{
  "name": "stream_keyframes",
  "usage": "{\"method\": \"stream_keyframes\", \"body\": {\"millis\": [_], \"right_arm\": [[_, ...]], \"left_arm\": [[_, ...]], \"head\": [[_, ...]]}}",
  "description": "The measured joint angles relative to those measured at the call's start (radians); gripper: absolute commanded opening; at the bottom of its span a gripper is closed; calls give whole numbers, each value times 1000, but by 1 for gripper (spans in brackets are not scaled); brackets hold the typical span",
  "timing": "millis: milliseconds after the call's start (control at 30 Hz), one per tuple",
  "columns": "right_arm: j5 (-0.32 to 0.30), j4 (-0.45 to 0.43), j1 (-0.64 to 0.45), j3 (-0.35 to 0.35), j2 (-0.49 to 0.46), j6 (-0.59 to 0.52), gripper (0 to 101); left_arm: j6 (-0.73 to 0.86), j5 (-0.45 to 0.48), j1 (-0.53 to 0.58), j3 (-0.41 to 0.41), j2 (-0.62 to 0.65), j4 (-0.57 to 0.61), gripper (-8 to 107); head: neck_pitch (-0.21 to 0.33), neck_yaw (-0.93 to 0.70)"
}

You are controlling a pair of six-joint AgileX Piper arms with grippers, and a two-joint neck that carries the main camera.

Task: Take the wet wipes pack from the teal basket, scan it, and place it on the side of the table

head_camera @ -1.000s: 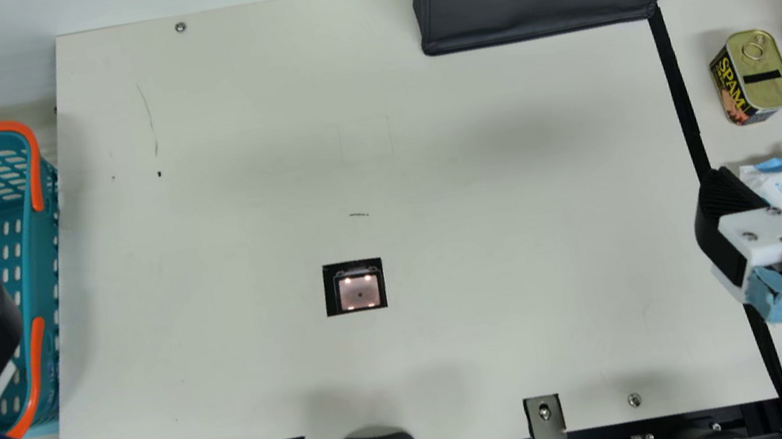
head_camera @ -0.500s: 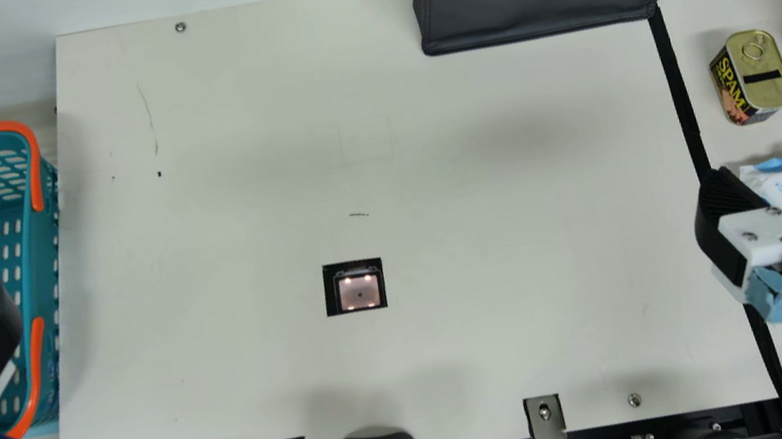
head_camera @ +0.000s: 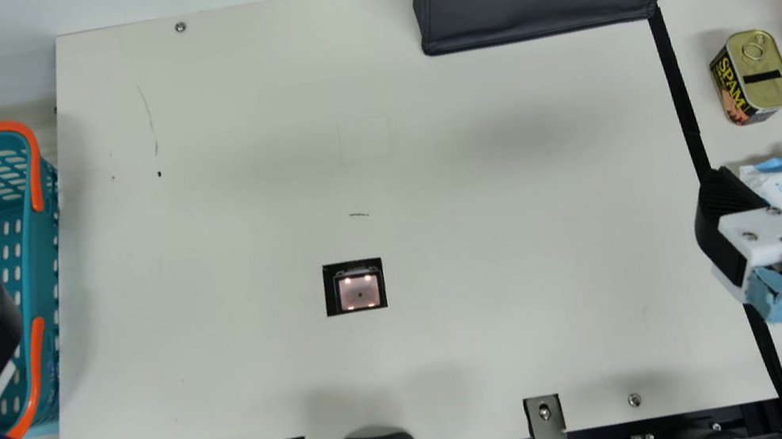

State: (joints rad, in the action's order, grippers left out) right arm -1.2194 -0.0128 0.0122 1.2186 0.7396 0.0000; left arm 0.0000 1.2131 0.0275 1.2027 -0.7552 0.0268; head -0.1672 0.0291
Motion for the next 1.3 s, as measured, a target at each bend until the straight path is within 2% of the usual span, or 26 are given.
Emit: {"method": "stream_keyframes", "body": {"millis": [1300], "right_arm": [[-1,0,0,0,0,0,95]], "left_arm": [[0,0,0,0,0,0,90]], "head": [[0,0]]}}
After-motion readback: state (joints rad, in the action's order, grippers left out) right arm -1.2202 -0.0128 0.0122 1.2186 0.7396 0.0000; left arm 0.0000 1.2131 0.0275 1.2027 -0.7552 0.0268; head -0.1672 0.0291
